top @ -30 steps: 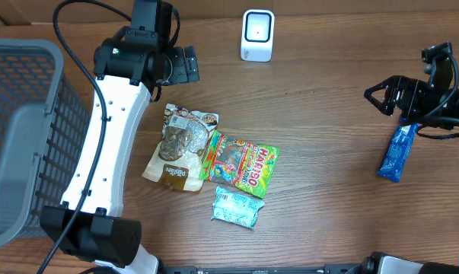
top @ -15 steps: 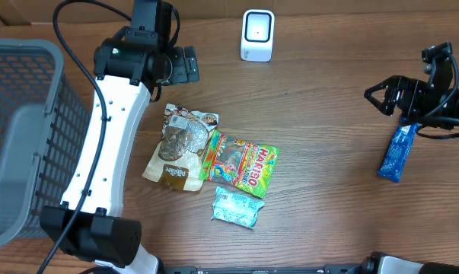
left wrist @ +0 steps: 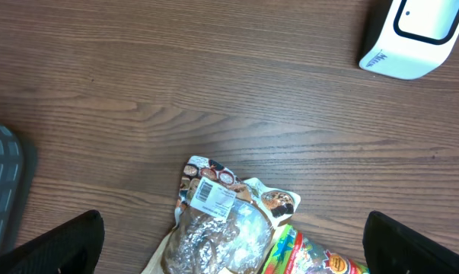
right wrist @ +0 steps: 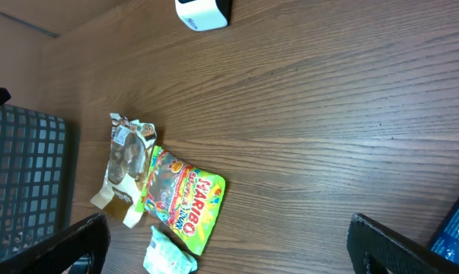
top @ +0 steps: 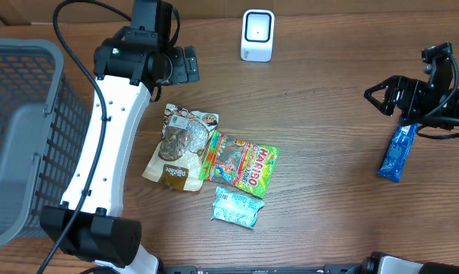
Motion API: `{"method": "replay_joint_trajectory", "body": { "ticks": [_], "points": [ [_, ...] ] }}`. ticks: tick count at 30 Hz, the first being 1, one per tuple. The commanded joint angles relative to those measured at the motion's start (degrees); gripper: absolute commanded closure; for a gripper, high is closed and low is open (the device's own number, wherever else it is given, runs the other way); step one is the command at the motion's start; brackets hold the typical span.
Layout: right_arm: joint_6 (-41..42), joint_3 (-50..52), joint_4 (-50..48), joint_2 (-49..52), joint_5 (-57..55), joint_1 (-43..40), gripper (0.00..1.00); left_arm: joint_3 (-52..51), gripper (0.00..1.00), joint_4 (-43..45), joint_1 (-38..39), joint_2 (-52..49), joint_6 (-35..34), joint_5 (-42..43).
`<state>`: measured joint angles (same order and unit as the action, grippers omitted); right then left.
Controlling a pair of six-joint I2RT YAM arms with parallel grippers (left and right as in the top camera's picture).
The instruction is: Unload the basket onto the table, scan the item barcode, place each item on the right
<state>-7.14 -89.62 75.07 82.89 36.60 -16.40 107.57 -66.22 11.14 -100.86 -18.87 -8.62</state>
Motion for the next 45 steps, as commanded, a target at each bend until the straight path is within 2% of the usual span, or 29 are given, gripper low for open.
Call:
{"method": "replay_joint_trajectory", "body": {
  "ticks": [1, 27, 45],
  "points": [
    [-0.4, 0.0, 0.0, -0.5, 0.0, 0.4, 0.0, 0.9, 0.0, 0.0, -0.2, 0.9, 1.3, -0.3],
    [-0.4, 0.0, -1.6, 2.0, -0.5, 5.7, 0.0, 0.9, 0.0, 0.0, -0.2, 0.9, 1.3, -0.3],
    [-0.4, 0.0, -1.2, 2.0, -0.5, 5.9, 0.0, 0.9, 0.0, 0.0, -0.2, 0.9, 1.3, -0.3]
  ]
}}
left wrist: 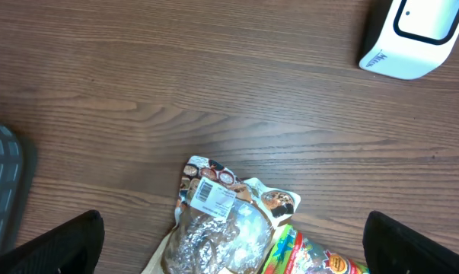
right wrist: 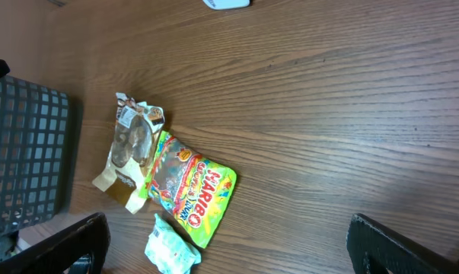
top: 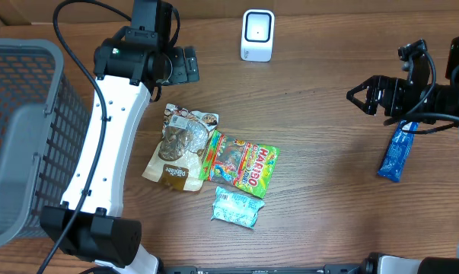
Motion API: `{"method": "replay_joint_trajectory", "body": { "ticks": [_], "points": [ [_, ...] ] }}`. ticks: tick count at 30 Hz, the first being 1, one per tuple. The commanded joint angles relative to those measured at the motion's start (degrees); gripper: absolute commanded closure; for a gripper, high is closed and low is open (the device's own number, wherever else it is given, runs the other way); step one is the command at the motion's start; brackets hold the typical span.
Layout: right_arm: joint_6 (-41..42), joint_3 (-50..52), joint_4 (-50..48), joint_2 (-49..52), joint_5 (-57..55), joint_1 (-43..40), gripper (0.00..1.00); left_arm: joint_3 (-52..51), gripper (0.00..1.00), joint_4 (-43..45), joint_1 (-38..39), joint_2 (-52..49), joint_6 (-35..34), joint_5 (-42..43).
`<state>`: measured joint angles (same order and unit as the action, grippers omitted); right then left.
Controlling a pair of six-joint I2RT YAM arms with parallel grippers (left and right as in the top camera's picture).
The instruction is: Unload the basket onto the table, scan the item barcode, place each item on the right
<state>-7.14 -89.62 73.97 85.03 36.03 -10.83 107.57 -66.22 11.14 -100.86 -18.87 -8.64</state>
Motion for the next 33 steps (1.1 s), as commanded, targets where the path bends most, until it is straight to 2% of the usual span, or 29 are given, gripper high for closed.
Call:
{"method": "replay_joint_trajectory", "body": {
  "ticks": [1, 15, 23, 27, 33],
  "points": [
    [-0.4, 0.0, -0.1, -0.1, 0.1, 0.3, 0.0, 0.9, 0.0, 0.0, -0.2, 0.9, 1.3, -0.3],
    [1.4, 0.0, -1.5, -0.1, 2.2, 0.3, 0.0, 0.9, 0.0, 0.0, -0.2, 0.9, 1.3, -0.3],
    [1.7, 0.0, -5.5, -0.1, 4.3, 0.3, 0.0, 0.9, 0.0, 0.0, -0.2, 0.9, 1.3, -0.3],
    [8.2, 0.0, -10.5, 0.0, 1.2, 2.2, 0.01, 0.9, 0.0, 0.0, -0.2, 0.9, 1.3, -0.3],
    [14.3, 0.0, -15.9, 0.4, -11.0, 11.8, 0.01, 0.9, 0.0, 0.0, -0.2, 0.9, 1.3, -0.3]
  ]
}}
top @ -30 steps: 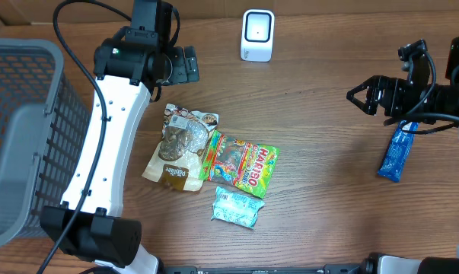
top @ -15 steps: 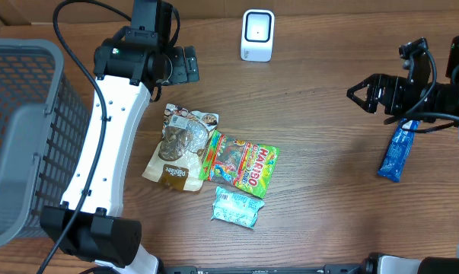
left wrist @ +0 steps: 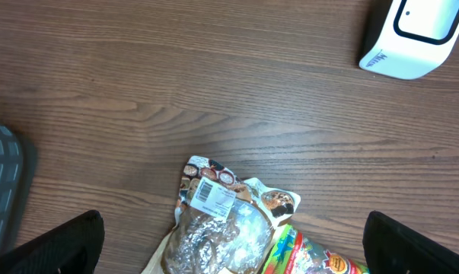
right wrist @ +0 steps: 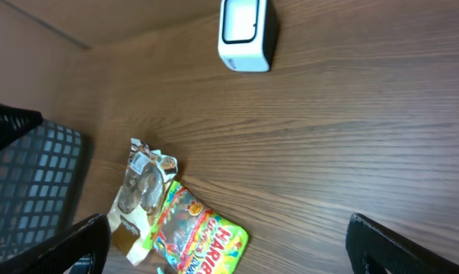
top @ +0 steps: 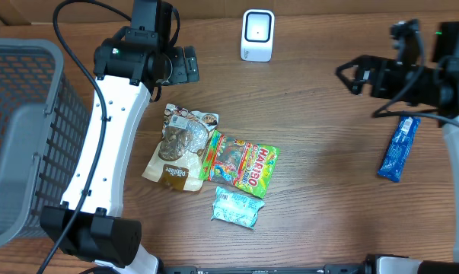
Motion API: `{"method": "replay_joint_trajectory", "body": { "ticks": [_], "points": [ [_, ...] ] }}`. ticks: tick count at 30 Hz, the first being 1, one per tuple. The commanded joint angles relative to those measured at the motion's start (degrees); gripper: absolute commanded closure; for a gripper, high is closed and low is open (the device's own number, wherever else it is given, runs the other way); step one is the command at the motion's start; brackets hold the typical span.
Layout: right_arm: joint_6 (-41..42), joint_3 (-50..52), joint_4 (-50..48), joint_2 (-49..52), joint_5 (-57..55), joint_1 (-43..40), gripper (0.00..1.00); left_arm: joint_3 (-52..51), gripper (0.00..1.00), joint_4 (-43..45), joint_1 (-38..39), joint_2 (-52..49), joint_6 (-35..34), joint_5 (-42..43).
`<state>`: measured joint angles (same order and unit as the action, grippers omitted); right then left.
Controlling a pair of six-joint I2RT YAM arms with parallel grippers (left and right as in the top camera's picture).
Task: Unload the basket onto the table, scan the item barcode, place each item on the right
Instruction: 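Move the right gripper left over the Haribo bag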
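A white barcode scanner (top: 257,35) (left wrist: 415,38) (right wrist: 247,34) stands at the back middle of the table. In the middle lie a brown snack bag (top: 180,144) (left wrist: 229,228) with a barcode label, a green Haribo bag (top: 240,164) (right wrist: 202,240) and a light blue packet (top: 237,208). A blue bar (top: 399,148) lies at the right. My left gripper (top: 185,65) (left wrist: 229,247) hangs open above the snack bag's far end. My right gripper (top: 351,76) (right wrist: 229,243) is open and empty, up in the air to the back left of the blue bar.
A grey mesh basket (top: 23,137) (left wrist: 1,175) (right wrist: 31,175) fills the left side. The left arm's white link (top: 111,144) runs along the basket's right edge. Bare wood lies between the scanner and the items.
My right gripper has moved farther back and a little left, away from the blue bar; the scanner now shows fully in its view. The left arm and all items are unchanged.
My right gripper was open close above the blue bar's far end, the bar lying on the table. Then it stood a little farther left and back. Now it is farther back again, still open and empty. The left gripper stayed open over the snack bag.
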<state>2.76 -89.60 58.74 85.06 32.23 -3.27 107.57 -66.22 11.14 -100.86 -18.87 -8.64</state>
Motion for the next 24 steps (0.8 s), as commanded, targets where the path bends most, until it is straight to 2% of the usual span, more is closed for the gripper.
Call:
{"method": "replay_joint_trajectory", "body": {
  "ticks": [1, 4, 11, 19, 24],
  "points": [
    [5.0, 0.0, -0.6, 0.8, -9.2, 6.1, 0.01, 0.9, 0.0, 0.0, -0.2, 0.9, 1.3, -0.3],
    [6.3, 0.0, 1.5, 3.0, -13.0, 11.1, 0.01, 0.9, 0.0, 0.0, -0.2, 0.9, 1.3, -0.3],
    [6.2, 0.1, 7.0, 12.2, -13.1, 18.5, 0.02, 0.9, 0.0, 0.0, -0.2, 0.9, 1.3, -0.3],
    [-2.9, 0.1, 8.1, 22.1, -12.7, 23.5, 0.0, 0.9, 0.0, 0.0, -0.2, 0.9, 1.3, -0.3],
    [-3.3, 0.3, 7.0, 24.2, -10.6, 25.7, 0.0, 0.9, 0.01, 0.0, -0.2, 0.9, 1.3, -0.3]
  ]
}}
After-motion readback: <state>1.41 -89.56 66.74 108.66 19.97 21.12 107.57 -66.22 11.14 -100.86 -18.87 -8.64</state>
